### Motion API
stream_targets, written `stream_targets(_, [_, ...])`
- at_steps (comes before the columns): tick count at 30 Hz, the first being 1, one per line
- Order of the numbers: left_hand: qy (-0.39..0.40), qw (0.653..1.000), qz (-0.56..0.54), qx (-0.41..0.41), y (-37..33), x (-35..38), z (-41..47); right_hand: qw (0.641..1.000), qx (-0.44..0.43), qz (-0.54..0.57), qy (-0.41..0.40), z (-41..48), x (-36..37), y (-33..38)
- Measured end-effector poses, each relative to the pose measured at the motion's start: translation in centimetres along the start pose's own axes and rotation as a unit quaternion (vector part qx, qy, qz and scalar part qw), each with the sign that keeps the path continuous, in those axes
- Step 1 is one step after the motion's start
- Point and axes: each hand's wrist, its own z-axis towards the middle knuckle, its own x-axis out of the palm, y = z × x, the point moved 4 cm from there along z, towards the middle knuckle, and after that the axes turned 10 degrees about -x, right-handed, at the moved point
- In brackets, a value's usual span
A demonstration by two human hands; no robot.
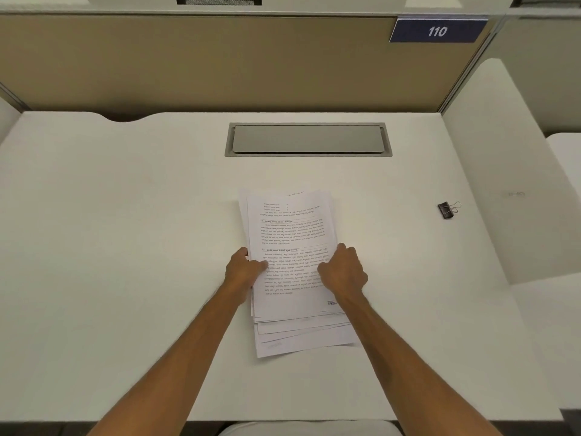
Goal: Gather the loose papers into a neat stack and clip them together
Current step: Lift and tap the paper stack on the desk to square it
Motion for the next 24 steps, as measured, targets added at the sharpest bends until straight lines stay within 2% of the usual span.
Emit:
stream_targets(6, [-0.030,0.998,-0.026,0.054,-0.9,-0.1,-1.4,0.999,0.002,0.046,0.010,1.1,-0.4,-1.2])
stream_targets(9, [-0.014,0.993,-0.039,0.108,-1.8,-1.4,-2.5,0.983,-0.005,0.184,-0.002,2.2,-1.2,-2.0])
stream_targets(11, [0.003,0.986,-0.047,0.157,-2.7,-2.6,-3.6,0.947,-0.010,0.322,0.019,2.4,-2.0,-2.0])
stream_targets(13, [0.026,0.978,-0.070,0.194,-3.6,-3.7,-4.8,0.889,-0.045,0.449,0.079,2.2,-2.9,-1.4])
stream_targets(16, [0.063,0.963,-0.104,0.240,-5.3,-5.3,-6.8,0.826,-0.146,0.523,0.151,1.2,-5.1,1.0])
stream_targets(18, [0.073,0.954,-0.114,0.268,-6.3,-6.2,-7.8,0.813,-0.193,0.537,0.118,0.7,-6.6,2.6])
stream_targets(20, [0.065,0.947,-0.118,0.292,-7.2,-6.9,-8.4,0.810,-0.232,0.536,0.050,0.5,-8.0,4.0])
stream_targets(24, [0.000,0.941,-0.103,0.322,-7.9,-7.0,-8.6,0.829,-0.282,0.481,-0.038,-0.1,-8.8,6.2])
